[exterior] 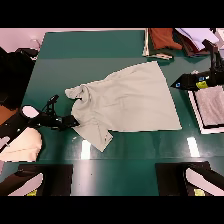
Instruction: Fold the shirts.
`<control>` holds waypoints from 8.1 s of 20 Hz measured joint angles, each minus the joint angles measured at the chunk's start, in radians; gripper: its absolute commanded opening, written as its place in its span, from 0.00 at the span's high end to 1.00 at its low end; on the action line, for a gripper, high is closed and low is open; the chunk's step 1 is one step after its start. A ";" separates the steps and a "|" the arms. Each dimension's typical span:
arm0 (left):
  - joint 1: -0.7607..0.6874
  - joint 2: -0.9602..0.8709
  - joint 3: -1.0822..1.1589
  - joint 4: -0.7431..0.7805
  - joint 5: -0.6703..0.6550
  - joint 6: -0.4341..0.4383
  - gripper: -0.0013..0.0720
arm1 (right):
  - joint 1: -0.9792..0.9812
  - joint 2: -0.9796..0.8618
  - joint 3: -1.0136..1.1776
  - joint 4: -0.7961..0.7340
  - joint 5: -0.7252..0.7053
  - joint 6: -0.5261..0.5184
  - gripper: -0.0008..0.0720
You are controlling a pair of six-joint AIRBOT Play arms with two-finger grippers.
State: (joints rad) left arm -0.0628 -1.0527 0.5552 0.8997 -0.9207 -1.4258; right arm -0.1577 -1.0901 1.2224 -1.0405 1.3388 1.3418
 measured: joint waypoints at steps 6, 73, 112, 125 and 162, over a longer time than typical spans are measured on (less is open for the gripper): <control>-0.017 0.011 0.095 0.002 0.000 -0.010 0.95 | -0.089 0.003 -0.043 -0.003 0.073 -0.030 0.47; 0.077 -0.596 1.067 0.278 -0.259 0.019 0.95 | 0.005 -0.539 0.439 -0.164 -0.017 0.010 0.96; 0.085 0.218 -0.032 0.096 -0.196 -0.084 0.95 | -0.204 0.142 -0.299 -0.084 0.048 -0.054 0.19; 0.083 0.218 0.087 0.089 -0.235 -0.025 0.95 | -0.343 -0.063 -0.678 -0.016 -0.011 -0.082 0.72; 0.083 -0.293 0.621 0.241 -0.008 -0.026 0.87 | -0.089 -0.451 0.202 -0.083 0.002 -0.018 0.28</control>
State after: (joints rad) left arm 0.0204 -1.3453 1.1759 1.1412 -0.9287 -1.4513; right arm -0.2462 -1.5406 1.4246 -1.1236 1.3407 1.3239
